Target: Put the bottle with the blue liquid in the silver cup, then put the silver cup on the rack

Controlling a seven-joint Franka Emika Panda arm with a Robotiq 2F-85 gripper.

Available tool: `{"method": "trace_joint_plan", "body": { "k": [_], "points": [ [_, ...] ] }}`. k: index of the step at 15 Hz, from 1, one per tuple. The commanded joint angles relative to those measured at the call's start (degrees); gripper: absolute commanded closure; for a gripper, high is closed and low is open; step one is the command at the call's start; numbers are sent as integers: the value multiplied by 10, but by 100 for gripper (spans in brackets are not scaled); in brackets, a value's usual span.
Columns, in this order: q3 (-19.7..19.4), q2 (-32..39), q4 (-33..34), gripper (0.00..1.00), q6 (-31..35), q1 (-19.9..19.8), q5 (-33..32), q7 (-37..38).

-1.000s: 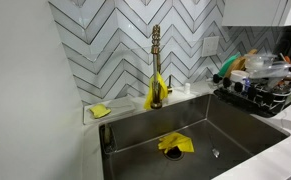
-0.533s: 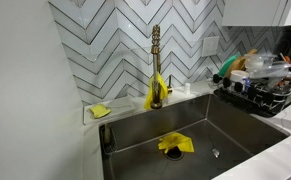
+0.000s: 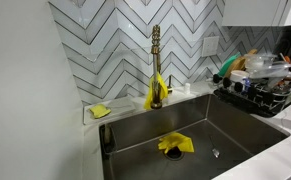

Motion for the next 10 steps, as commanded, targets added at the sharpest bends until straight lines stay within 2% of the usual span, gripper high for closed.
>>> {"method": "trace_joint_plan", "body": {
  "k": [1,8,9,10],
  "points": [
    [-2,22,17,87,-18,4,9,-6],
    [1,59,29,87,-13,7,7,0],
    [1,64,32,66,-13,7,7,2],
    [1,67,33,37,-13,8,8,2]
  ]
}}
